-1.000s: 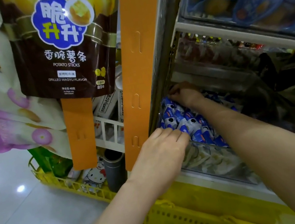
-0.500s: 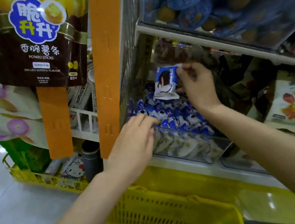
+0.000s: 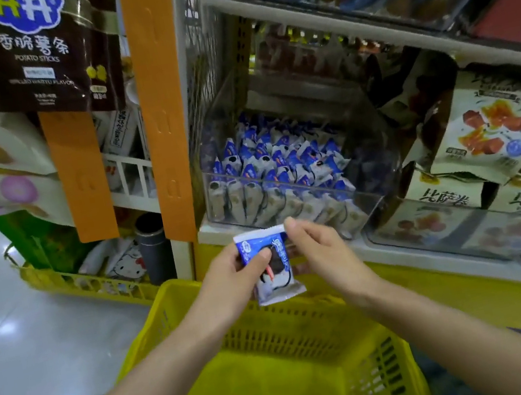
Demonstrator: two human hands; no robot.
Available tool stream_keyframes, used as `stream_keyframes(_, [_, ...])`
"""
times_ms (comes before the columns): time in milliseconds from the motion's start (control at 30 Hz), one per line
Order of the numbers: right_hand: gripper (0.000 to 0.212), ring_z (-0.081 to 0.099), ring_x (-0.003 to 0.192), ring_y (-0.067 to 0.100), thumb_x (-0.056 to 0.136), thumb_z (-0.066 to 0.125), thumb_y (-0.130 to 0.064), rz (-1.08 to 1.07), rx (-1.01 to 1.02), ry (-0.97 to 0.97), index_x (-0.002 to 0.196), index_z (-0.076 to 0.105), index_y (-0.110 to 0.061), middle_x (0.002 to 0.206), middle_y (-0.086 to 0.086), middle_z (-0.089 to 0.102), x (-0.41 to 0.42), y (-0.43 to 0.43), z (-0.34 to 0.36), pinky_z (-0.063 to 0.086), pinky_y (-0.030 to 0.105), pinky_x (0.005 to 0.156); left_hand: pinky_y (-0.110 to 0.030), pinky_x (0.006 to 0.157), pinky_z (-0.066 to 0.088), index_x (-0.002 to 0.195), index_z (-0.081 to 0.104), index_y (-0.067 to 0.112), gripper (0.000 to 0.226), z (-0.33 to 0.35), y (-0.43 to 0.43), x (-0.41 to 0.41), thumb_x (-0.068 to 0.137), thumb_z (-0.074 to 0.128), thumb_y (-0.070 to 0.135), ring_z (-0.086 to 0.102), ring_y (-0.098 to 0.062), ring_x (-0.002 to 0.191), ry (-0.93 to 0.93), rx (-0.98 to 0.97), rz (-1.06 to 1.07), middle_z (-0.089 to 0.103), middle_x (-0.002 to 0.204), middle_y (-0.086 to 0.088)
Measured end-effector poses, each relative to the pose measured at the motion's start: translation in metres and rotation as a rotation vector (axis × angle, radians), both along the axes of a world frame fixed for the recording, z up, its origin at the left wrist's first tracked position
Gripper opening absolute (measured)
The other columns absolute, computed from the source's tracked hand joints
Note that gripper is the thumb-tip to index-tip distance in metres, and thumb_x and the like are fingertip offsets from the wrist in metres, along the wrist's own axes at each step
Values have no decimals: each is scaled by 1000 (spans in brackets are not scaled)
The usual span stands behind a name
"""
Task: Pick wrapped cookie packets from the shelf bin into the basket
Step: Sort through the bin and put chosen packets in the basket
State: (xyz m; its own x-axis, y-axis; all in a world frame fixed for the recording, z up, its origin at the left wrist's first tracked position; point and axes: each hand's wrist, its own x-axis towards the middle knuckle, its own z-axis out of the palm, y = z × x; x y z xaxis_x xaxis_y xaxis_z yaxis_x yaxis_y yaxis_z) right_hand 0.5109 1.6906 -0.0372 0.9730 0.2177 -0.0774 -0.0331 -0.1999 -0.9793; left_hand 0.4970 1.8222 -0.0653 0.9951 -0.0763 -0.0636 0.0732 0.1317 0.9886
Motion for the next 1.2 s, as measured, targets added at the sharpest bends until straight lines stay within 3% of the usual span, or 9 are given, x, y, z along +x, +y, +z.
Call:
stream_keyframes(200, [16,62,80,18,94,50,-13,-85,123,221,98,62,-3,90,12,65,-4,-3,-23,53,24,64,-28,73,51,87,53,26,25,-22,-5,1,88,56,1,60,-7,76,38,128,29,64,84,5])
stream_keyframes(300, [22,61,83,23,93,51,-12,-136,137,250,105,60,4,95,16,65,-6,-4,-30,54,29,69,-26,68,51,86,53,24,22,-26,-8,1,88,58,2,61,-8,75,42,177,10,64,83,3])
stream_keyframes(433, [15,60,76,20,92,52,-9,-201,86,157,100,60,1,91,17,66,-8,-4,-35,52,29,65,-17,55,50,88,56,18,7,-27,-15,0,92,54,13,64,1,63,127,85,21,66,80,2])
stream_keyframes(533, [14,59,78,21,91,55,-7,-184,-11,24,91,61,6,88,29,65,-8,-7,-37,51,44,73,-26,56,52,82,53,13,21,-25,-15,0,96,46,28,65,-10,64,190,65,18,62,74,-6])
stream_keyframes(667, [17,61,67,4,86,63,-14,-80,-160,-124,73,62,-25,70,-4,67,-10,-11,-40,50,25,64,-29,61,45,74,48,14,27,-24,-14,0,97,42,27,55,-15,69,148,129,19,51,74,-10])
stream_keyframes(867, [7,60,73,3,86,61,-33,-88,-590,-499,81,61,-27,76,-13,62,-9,-16,-34,48,20,60,-21,55,53,91,60,9,28,-15,-16,-2,97,42,31,66,-7,66,243,18,-24,66,75,-3])
stream_keyframes(967, [12,59,65,4,88,59,-22,-202,-369,-297,76,57,-25,71,-7,63,-3,-18,-30,49,25,58,-30,68,53,93,57,11,17,-11,-19,-2,92,53,28,66,-14,73,296,-77,-30,69,85,-7])
stream_keyframes(1067, [13,62,64,10,94,51,-15,-347,-23,4,81,54,-13,82,10,64,3,-21,-24,53,23,54,-24,65,56,103,55,9,21,-8,-19,-6,85,64,16,67,-14,73,237,-48,-56,68,96,-11])
stream_keyframes(1200, [12,66,64,6,96,44,-10,-353,276,233,87,52,-9,86,7,66,1,-20,-22,56,21,57,-20,64,56,103,58,11,16,-4,-14,-4,88,59,15,67,-8,71,134,-37,78,69,92,-5])
